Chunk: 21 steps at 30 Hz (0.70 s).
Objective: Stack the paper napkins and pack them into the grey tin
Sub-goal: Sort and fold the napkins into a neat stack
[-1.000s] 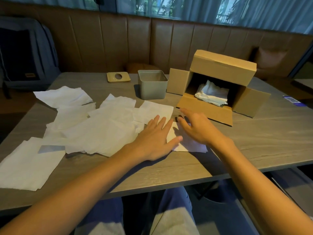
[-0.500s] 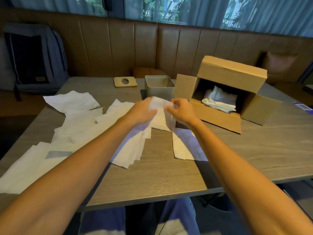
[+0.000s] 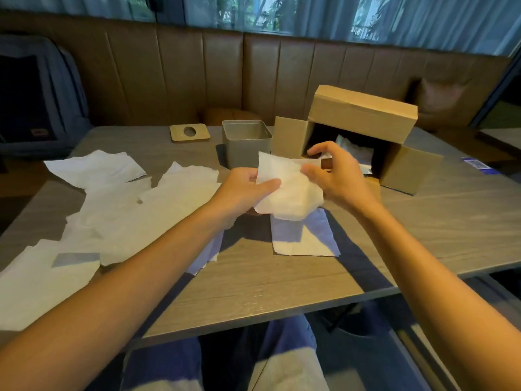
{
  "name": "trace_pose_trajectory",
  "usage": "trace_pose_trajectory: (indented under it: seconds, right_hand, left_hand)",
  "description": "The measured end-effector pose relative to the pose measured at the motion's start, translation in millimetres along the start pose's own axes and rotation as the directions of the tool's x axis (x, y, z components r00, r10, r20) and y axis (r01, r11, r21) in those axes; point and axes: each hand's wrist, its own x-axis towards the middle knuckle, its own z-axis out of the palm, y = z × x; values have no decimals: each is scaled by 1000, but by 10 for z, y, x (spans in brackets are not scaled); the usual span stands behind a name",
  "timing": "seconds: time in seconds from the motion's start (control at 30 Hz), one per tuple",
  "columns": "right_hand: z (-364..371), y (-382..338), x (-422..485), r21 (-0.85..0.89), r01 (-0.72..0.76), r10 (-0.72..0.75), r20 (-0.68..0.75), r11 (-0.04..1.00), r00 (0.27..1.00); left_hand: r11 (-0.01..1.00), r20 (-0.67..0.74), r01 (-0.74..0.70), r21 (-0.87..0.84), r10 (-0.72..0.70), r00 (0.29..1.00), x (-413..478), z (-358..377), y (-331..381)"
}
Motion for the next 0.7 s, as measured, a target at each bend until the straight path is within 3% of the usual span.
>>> trace_pose_trajectory:
  seconds: [0.1, 0.23, 0.37, 0.47, 0.6, 0.7]
  right_hand:
    - [-106, 134, -213, 11, 30, -31, 135, 1000, 990]
    - [-127, 263, -330, 102, 5, -23, 177, 995, 984]
    - [-88, 307, -369, 245, -96, 65, 132, 965, 989]
    - [-73, 334, -388, 223, -138, 121, 88, 965, 989]
    - [-88, 382, -437, 176, -144, 137, 50, 974, 989]
    - [-91, 398, -466, 192, -151, 152, 9, 970, 988]
  left_hand:
    - [999, 84, 14, 32, -17, 996, -127, 119, -119]
    - [998, 50, 53, -36, -51, 997, -144, 215, -167]
    - [978, 41, 110, -177, -104, 994, -109, 191, -178]
    - [970, 43, 95, -223, -87, 995, -102, 182, -187]
    - [997, -13, 40, -58, -41, 999, -98, 224, -189]
    - [998, -16, 40, -40, -41, 999, -105, 263, -187]
